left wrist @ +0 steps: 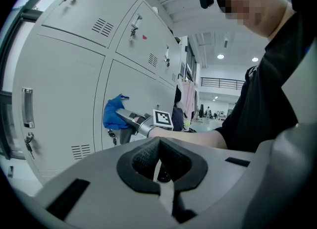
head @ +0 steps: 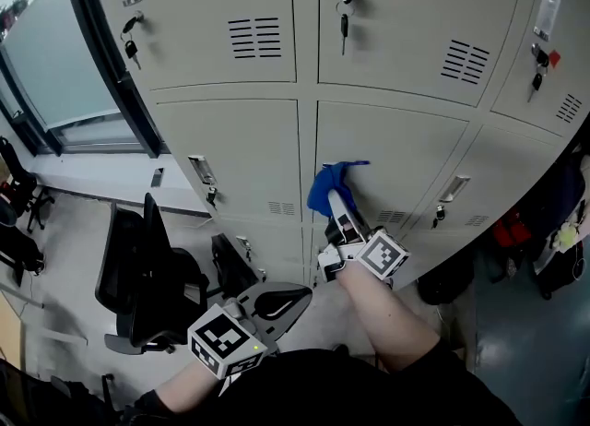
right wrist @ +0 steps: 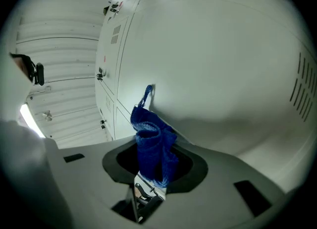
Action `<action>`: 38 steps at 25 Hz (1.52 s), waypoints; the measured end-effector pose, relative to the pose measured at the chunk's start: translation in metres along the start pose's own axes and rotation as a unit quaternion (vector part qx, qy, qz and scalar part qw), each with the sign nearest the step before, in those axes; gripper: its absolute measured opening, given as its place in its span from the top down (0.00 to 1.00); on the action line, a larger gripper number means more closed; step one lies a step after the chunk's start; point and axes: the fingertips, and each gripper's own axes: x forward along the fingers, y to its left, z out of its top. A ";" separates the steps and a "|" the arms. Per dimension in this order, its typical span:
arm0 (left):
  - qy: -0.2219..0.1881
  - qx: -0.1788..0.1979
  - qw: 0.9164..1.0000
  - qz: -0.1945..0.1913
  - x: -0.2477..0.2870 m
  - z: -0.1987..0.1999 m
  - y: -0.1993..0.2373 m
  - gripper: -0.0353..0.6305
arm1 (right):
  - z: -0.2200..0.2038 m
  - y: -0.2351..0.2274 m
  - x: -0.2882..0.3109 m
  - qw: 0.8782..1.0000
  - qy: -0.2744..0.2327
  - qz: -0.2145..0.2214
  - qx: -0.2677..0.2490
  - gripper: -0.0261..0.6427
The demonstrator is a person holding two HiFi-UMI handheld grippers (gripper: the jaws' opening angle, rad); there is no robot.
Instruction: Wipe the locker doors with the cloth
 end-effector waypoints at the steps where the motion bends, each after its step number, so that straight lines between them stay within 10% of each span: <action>1: 0.000 -0.001 1.000 0.001 0.000 0.000 0.000 0.94 | 0.003 -0.003 -0.002 1.000 -0.003 -0.003 0.002 0.81; 25: 0.009 0.014 0.997 -0.080 0.072 0.013 -0.040 0.94 | 0.159 -0.084 -0.145 0.981 -0.154 -0.118 -0.031 0.81; 38: 0.012 0.003 0.999 -0.042 0.037 0.003 -0.020 0.94 | 0.044 -0.045 -0.067 0.997 -0.056 -0.049 0.024 0.81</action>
